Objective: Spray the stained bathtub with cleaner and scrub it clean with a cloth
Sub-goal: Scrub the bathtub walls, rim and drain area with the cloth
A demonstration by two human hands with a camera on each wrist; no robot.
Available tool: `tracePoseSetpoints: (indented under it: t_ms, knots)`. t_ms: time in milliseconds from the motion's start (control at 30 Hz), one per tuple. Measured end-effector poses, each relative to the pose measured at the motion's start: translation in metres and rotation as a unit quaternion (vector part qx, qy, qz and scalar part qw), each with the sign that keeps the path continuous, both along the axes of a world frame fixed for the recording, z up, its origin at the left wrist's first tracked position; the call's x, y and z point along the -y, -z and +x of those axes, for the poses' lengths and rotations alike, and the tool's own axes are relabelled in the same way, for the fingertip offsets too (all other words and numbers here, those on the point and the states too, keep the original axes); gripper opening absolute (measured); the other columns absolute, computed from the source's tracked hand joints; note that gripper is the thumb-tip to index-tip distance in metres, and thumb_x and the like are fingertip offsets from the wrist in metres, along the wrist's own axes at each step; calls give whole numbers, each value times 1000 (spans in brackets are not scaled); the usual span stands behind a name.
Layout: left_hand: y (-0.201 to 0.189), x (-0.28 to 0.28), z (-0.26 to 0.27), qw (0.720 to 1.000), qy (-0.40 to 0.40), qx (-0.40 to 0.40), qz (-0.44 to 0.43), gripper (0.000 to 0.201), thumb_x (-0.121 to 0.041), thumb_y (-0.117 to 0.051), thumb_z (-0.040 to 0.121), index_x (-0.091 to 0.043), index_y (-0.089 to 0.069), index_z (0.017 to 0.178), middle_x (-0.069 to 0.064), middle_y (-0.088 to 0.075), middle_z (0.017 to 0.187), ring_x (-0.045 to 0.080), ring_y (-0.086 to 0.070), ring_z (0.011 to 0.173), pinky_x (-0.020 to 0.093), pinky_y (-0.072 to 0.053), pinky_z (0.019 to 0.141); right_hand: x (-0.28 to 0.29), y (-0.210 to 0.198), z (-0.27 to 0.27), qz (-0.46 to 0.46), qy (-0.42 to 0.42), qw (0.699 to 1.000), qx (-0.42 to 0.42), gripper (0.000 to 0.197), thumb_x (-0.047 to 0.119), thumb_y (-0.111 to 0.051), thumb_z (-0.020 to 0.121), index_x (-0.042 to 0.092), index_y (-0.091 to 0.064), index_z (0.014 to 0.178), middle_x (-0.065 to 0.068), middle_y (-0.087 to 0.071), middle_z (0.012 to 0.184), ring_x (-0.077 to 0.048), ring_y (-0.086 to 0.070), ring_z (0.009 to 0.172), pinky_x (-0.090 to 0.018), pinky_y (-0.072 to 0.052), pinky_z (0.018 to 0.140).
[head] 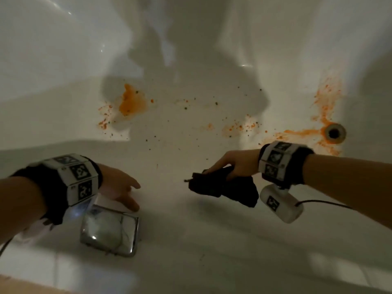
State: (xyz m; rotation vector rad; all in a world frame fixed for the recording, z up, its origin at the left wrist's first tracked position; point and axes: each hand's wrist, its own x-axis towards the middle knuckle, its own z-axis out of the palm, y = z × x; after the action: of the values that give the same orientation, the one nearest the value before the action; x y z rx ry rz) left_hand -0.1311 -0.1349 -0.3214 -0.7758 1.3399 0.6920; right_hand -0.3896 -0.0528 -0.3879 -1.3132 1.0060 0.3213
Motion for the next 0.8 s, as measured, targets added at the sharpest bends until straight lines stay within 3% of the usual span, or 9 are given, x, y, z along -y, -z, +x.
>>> tracePoseSetpoints:
  t_ms: [67,167,333,400,467,533,633,700,800]
  knots:
    - [4,8,2,1000,-20,-6,-7,79,-57,-57,83,-30,-22,148,-9,-38,147,12,-36,135,28,-25,115,-5,-20,13,20,-24,998,55,47,5,-50,93,25,-48,135,8,-57,119,-5,-49,99,-20,-38,90]
    - [11,19,4,1000,-26,-8,-6,79,-53,-61,82,-31,-23,147,-10,-40,146,12,-35,135,27,-24,114,-18,-15,41,-19,-111,992,58,46,3,-45,94,19,-48,136,-9,-58,122,-18,-52,103,-28,-39,96]
    - [31,34,8,996,-83,-14,16,77,-38,-67,83,-26,-26,147,-3,-41,146,15,-48,128,24,-33,106,-4,39,57,-21,-169,982,-77,46,7,-41,96,21,-43,140,-13,-57,124,-29,-54,111,-34,-41,96]
    - [39,39,12,993,-111,-13,22,76,-30,-68,84,-23,-26,147,1,-41,146,17,-50,126,24,-35,103,-2,67,57,10,-182,971,-152,41,34,-39,97,14,-53,130,-13,-61,117,-31,-58,106,-36,-46,94]
    - [44,44,15,992,-124,-20,26,75,-26,-68,84,-22,-26,147,3,-43,145,18,-52,124,22,-38,98,-11,114,45,-28,-223,961,-162,92,87,-18,69,19,-63,111,-6,-66,105,-31,-63,93,-41,-50,89]
    - [48,49,20,989,-144,-31,31,73,-19,-67,86,-20,-26,146,6,-44,144,19,-52,124,18,-40,89,-18,142,40,-31,-209,965,-153,109,98,-6,47,27,-65,106,0,-66,102,-27,-64,88,-42,-50,87]
    - [43,53,29,991,-128,-39,23,75,-27,-69,83,-24,-27,146,0,-45,143,15,-46,128,21,-36,99,16,78,52,29,-81,984,-153,43,52,-46,87,34,-59,123,3,-62,121,-26,-59,105,-42,-46,97]
    - [37,56,38,994,-101,-43,24,79,-31,-71,81,-27,-27,146,-3,-44,144,13,-44,130,25,-33,107,37,53,52,24,-14,995,-96,40,13,-52,92,30,-55,129,1,-62,123,-22,-57,107,-36,-43,98]
    - [24,61,58,997,-68,-36,18,82,-32,-73,79,-28,-27,146,-5,-43,143,12,-43,130,25,-35,108,53,11,72,23,15,1000,13,46,5,-51,93,25,-49,134,2,-60,123,-8,-53,101,-20,-39,90]
